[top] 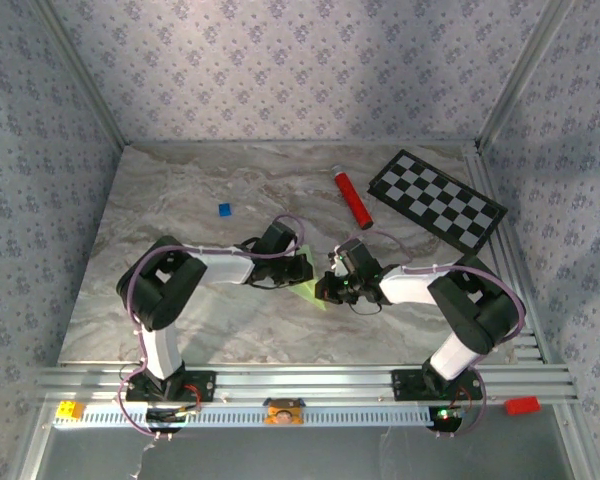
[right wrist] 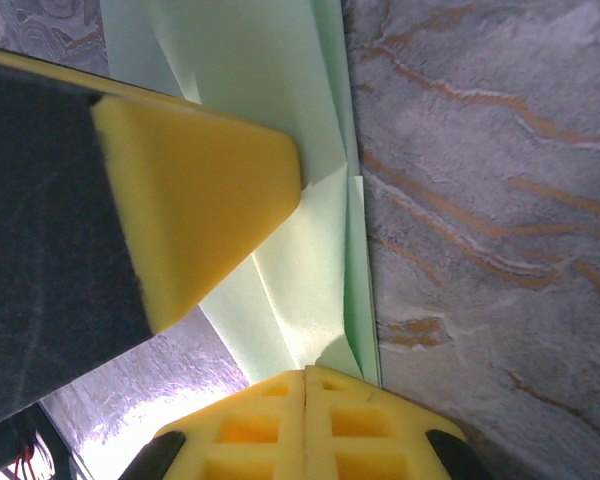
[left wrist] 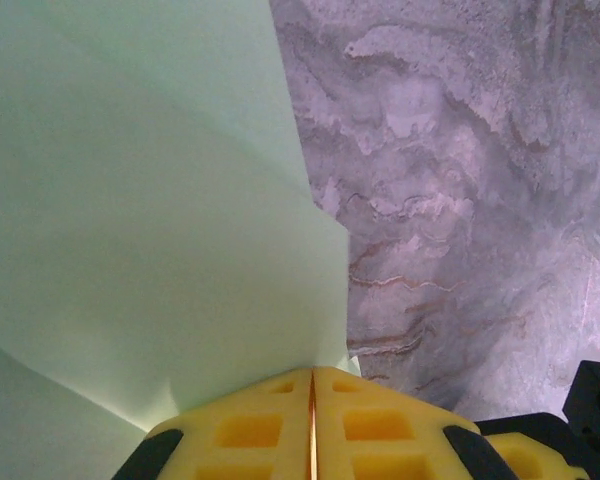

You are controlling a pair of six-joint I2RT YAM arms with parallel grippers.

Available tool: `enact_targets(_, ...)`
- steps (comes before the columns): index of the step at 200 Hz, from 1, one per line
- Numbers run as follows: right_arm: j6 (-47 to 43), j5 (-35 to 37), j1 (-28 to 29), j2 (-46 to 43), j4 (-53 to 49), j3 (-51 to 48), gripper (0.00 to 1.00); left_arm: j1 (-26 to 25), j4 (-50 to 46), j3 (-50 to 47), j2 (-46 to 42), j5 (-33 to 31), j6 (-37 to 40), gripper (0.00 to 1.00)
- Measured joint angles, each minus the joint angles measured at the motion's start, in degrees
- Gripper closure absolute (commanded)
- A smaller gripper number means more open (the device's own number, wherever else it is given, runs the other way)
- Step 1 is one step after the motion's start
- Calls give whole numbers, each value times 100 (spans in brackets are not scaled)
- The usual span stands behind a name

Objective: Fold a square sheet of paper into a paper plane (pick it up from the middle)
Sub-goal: Fourth fold the wing at the center of the table.

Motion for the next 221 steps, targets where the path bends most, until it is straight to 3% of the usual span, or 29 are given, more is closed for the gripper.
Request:
enact_targets(57, 0, -50, -13, -94, -46, 0, 95, 9, 0, 2, 20, 2, -2, 93)
enact_targets(122, -2, 131, -457, -1368, -282, -212, 96, 17, 4, 4, 20, 2, 0, 94)
enact_targets(221, -68, -186, 20, -306, -258, 144, 98, 20, 4, 24, 35, 2, 0, 94)
